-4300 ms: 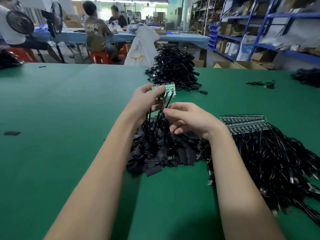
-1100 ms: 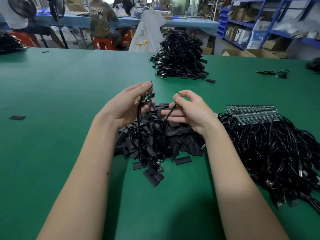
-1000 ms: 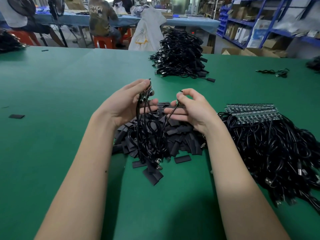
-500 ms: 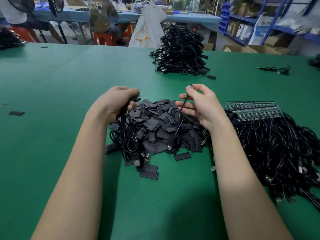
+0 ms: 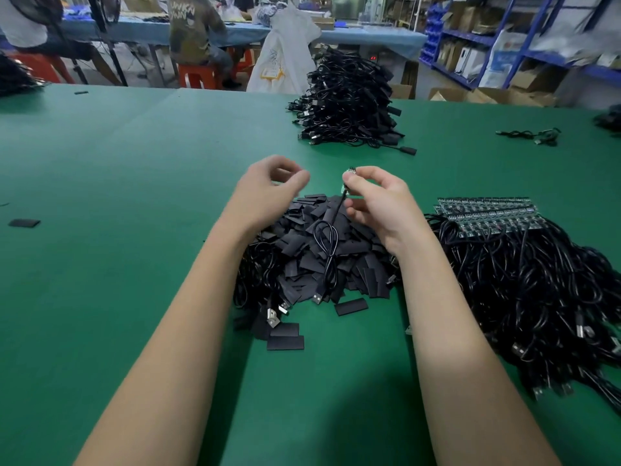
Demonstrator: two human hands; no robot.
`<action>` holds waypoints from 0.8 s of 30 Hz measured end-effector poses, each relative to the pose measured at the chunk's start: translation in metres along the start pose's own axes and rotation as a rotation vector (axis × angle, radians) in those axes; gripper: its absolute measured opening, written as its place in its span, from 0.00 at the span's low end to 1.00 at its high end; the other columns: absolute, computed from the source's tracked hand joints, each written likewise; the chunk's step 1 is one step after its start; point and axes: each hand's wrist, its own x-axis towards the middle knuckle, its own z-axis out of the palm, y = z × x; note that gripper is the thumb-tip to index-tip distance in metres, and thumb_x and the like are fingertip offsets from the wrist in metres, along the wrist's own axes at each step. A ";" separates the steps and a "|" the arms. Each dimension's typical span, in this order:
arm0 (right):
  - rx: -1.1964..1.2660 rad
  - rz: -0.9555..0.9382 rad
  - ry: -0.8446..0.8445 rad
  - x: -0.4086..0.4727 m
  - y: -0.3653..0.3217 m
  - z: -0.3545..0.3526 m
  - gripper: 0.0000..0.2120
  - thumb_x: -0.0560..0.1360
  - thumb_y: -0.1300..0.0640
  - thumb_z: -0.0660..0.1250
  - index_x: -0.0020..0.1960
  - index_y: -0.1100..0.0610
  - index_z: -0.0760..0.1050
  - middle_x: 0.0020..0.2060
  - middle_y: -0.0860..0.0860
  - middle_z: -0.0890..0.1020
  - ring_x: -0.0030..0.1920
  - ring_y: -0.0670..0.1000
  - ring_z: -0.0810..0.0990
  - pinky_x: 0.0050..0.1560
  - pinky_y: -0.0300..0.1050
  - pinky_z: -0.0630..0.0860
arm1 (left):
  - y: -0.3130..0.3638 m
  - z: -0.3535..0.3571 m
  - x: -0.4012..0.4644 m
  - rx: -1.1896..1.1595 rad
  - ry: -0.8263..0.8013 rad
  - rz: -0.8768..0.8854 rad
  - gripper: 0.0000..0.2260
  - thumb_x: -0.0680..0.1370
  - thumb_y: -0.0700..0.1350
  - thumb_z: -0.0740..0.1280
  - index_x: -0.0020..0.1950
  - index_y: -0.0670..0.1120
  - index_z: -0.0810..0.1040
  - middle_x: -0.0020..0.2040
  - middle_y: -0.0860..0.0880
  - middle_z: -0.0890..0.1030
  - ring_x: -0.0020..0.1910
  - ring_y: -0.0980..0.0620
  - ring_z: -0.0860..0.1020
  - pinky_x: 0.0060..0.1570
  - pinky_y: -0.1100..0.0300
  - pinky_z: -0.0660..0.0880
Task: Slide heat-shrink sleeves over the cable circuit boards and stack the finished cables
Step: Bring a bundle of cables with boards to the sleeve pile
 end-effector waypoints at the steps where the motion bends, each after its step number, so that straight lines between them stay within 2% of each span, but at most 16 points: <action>1: 0.034 -0.006 -0.020 -0.001 -0.001 0.002 0.06 0.79 0.58 0.72 0.53 0.56 0.77 0.43 0.52 0.80 0.32 0.46 0.80 0.36 0.37 0.79 | 0.005 0.008 -0.002 -0.151 -0.127 -0.048 0.02 0.80 0.48 0.70 0.50 0.51 0.81 0.47 0.52 0.85 0.44 0.56 0.84 0.48 0.62 0.78; 3: 0.078 -0.017 -0.058 -0.003 -0.002 0.003 0.06 0.79 0.59 0.72 0.53 0.58 0.77 0.44 0.54 0.81 0.34 0.47 0.82 0.39 0.39 0.81 | 0.008 0.020 -0.006 -0.306 -0.267 -0.088 0.01 0.80 0.45 0.70 0.50 0.49 0.81 0.46 0.49 0.84 0.40 0.55 0.82 0.46 0.62 0.80; 7: 0.012 -0.008 -0.104 -0.008 -0.006 -0.003 0.02 0.81 0.60 0.67 0.53 0.59 0.78 0.43 0.55 0.85 0.37 0.50 0.85 0.41 0.41 0.83 | 0.006 0.030 -0.011 -0.368 -0.218 -0.119 0.02 0.79 0.40 0.71 0.47 0.45 0.80 0.39 0.45 0.81 0.36 0.48 0.79 0.47 0.53 0.81; 8: -0.091 -0.026 -0.102 -0.009 -0.006 -0.007 0.03 0.82 0.59 0.67 0.53 0.58 0.78 0.43 0.55 0.86 0.38 0.49 0.85 0.41 0.41 0.82 | 0.005 0.030 -0.011 -0.366 -0.202 -0.125 0.03 0.79 0.39 0.71 0.46 0.45 0.79 0.38 0.44 0.81 0.34 0.49 0.79 0.43 0.55 0.81; 10: -0.479 -0.111 -0.080 -0.012 -0.006 -0.016 0.04 0.80 0.57 0.68 0.51 0.53 0.81 0.42 0.50 0.86 0.37 0.46 0.83 0.40 0.36 0.79 | 0.004 0.028 -0.011 -0.356 -0.166 -0.134 0.04 0.79 0.37 0.71 0.46 0.45 0.79 0.40 0.42 0.80 0.31 0.52 0.79 0.35 0.62 0.78; 12: -0.859 -0.163 -0.119 -0.015 -0.007 -0.023 0.06 0.77 0.55 0.69 0.49 0.47 0.84 0.42 0.44 0.85 0.39 0.43 0.81 0.37 0.28 0.72 | 0.004 0.028 -0.011 -0.344 -0.146 -0.140 0.04 0.79 0.37 0.71 0.46 0.45 0.79 0.42 0.41 0.79 0.32 0.52 0.79 0.34 0.63 0.77; 14: -1.039 -0.104 -0.232 -0.018 -0.008 -0.025 0.08 0.75 0.57 0.71 0.50 0.45 0.84 0.46 0.43 0.85 0.42 0.43 0.80 0.40 0.31 0.72 | 0.003 0.029 -0.011 -0.323 -0.143 -0.141 0.04 0.79 0.38 0.71 0.46 0.46 0.79 0.39 0.43 0.80 0.33 0.51 0.77 0.35 0.63 0.77; 16: -1.128 -0.043 -0.300 -0.020 -0.007 -0.024 0.11 0.73 0.57 0.75 0.51 0.43 0.83 0.50 0.44 0.85 0.41 0.42 0.80 0.41 0.34 0.70 | 0.002 0.030 -0.012 -0.302 -0.149 -0.141 0.04 0.78 0.39 0.71 0.45 0.46 0.80 0.36 0.46 0.81 0.32 0.51 0.76 0.37 0.61 0.76; 18: -1.178 -0.016 -0.321 -0.022 -0.005 -0.023 0.13 0.72 0.55 0.78 0.52 0.41 0.82 0.51 0.42 0.83 0.39 0.37 0.77 0.39 0.31 0.65 | 0.001 0.032 -0.013 -0.287 -0.158 -0.139 0.04 0.79 0.39 0.71 0.45 0.47 0.80 0.36 0.45 0.81 0.32 0.51 0.76 0.38 0.59 0.75; 22: -1.193 -0.053 -0.255 -0.020 0.005 -0.025 0.12 0.70 0.54 0.79 0.49 0.40 0.83 0.43 0.38 0.82 0.40 0.35 0.74 0.38 0.28 0.54 | 0.001 0.033 -0.014 -0.294 -0.159 -0.130 0.04 0.79 0.39 0.71 0.45 0.46 0.79 0.38 0.44 0.80 0.32 0.51 0.77 0.35 0.63 0.76; 24: -1.155 -0.091 -0.213 -0.019 0.008 -0.027 0.10 0.70 0.54 0.78 0.48 0.41 0.84 0.41 0.39 0.83 0.41 0.38 0.77 0.39 0.26 0.57 | 0.001 0.033 -0.015 -0.295 -0.156 -0.128 0.04 0.79 0.39 0.71 0.45 0.45 0.79 0.41 0.42 0.79 0.32 0.53 0.78 0.33 0.65 0.76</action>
